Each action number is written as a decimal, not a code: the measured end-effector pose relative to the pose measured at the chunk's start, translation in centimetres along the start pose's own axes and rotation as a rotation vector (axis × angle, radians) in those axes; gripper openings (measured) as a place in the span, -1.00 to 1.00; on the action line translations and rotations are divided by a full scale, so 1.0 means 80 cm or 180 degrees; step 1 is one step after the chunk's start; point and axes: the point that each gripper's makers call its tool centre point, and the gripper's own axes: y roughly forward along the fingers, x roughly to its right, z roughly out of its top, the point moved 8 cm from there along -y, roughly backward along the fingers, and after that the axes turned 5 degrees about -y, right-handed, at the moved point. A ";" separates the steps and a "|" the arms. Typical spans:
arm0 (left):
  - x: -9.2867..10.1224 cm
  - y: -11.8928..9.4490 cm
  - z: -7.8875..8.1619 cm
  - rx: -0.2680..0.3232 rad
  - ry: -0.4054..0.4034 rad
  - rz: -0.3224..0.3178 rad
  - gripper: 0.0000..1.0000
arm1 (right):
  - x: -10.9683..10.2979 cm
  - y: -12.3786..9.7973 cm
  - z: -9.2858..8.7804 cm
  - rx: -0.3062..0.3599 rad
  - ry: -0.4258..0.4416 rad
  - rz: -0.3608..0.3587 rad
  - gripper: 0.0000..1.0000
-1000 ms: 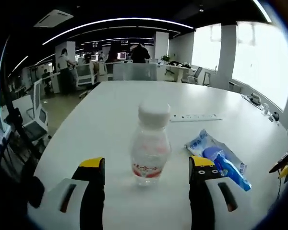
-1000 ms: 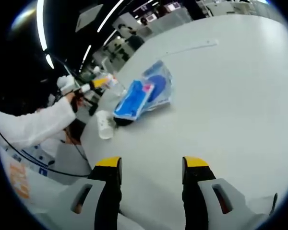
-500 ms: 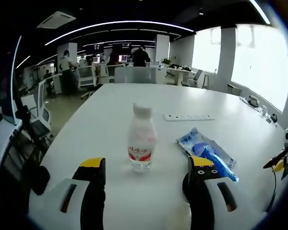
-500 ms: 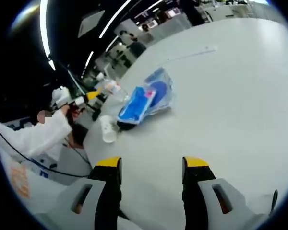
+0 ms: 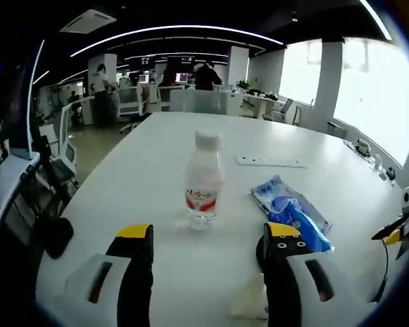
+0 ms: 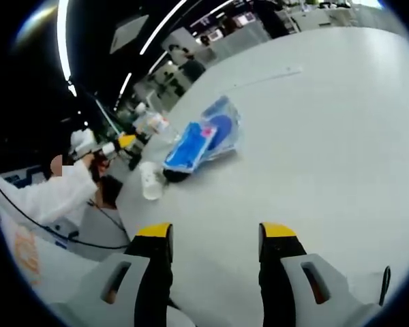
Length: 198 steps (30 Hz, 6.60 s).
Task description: Arrange the tabletop items into an orderly group along one side of the table until the central work area is clear of visible clutter.
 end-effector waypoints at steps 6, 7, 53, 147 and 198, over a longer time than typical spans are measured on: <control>0.004 -0.005 -0.005 -0.0017 -0.0059 -0.0049 0.23 | 0.009 -0.003 0.001 0.0000 0.0033 -0.0053 -0.04; 0.005 -0.007 -0.007 -0.0017 -0.0081 -0.0064 0.21 | 0.010 -0.004 0.001 0.0003 0.0041 -0.0061 -0.04; 0.053 -0.016 -0.081 -0.0730 -0.0483 -0.1030 -0.99 | 0.022 -0.009 -0.012 -0.0063 0.0266 -0.0169 -0.09; 0.091 0.134 -0.005 -0.0095 0.2257 -0.1241 -1.00 | 0.022 0.003 -0.014 -0.0319 0.0359 -0.0273 -0.08; 0.114 0.048 0.018 0.0211 0.1012 -0.0984 0.33 | 0.012 -0.001 -0.016 -0.0171 0.0242 -0.0136 -0.08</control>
